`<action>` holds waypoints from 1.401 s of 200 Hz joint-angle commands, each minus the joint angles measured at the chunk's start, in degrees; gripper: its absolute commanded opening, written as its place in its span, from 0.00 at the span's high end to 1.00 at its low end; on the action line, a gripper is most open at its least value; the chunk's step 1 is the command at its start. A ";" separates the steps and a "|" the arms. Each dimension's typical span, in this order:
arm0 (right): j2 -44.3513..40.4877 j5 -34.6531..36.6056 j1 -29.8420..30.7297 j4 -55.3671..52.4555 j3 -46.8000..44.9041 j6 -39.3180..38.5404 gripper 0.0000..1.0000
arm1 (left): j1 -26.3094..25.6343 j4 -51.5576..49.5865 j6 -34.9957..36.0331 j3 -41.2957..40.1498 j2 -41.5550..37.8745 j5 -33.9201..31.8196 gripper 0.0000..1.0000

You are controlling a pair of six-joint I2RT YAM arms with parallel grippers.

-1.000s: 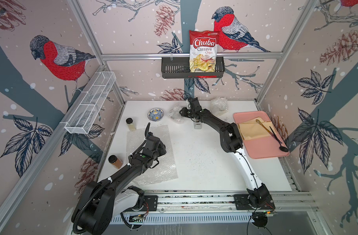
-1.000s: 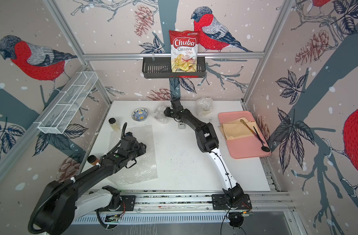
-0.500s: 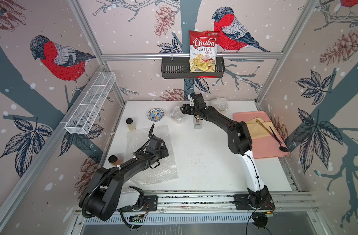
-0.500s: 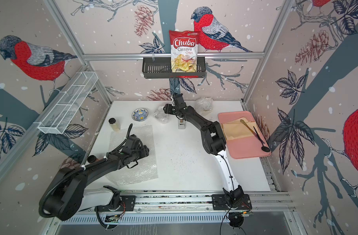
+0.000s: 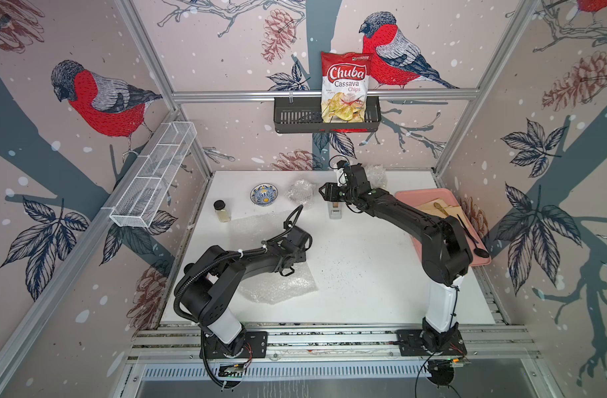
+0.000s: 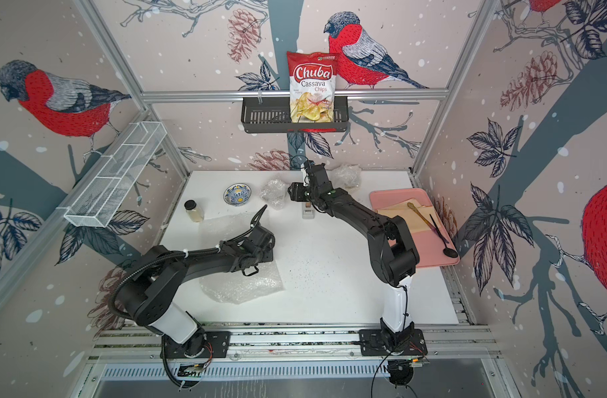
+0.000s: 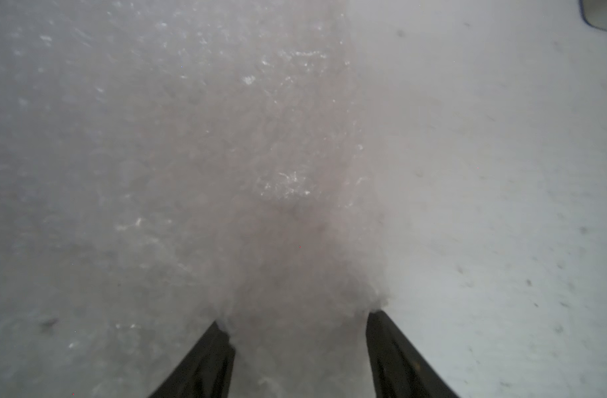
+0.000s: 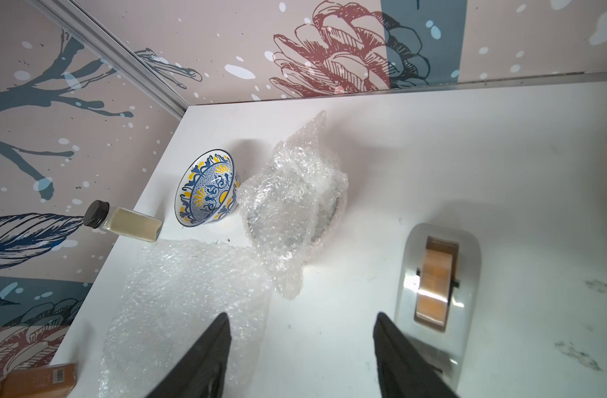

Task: Wrap bowls in bubble wrap
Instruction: Move the bubble wrap to the center of the board.

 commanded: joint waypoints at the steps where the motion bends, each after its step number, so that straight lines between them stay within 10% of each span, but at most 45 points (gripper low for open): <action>1: -4.12 0.17 -1.12 3.37 -5.53 -0.73 0.34 | -5.24 -2.86 -4.90 1.51 1.65 5.66 0.39; 112: -21.53 -1.98 -9.16 7.74 -29.44 1.45 0.34 | -16.87 4.74 -9.22 22.89 17.79 13.27 0.41; 182: -21.57 -5.32 -10.38 8.51 -32.13 1.15 0.34 | -17.15 -3.97 -6.00 21.88 8.59 3.21 0.32; 232: -19.17 -5.83 -6.78 6.50 -34.53 -1.16 0.34 | -8.00 -8.34 -3.12 17.60 -2.65 -0.09 0.32; 280: -19.37 -4.15 -6.99 9.18 -38.46 -1.00 0.34 | 11.55 -8.46 1.99 14.06 -7.72 6.10 0.32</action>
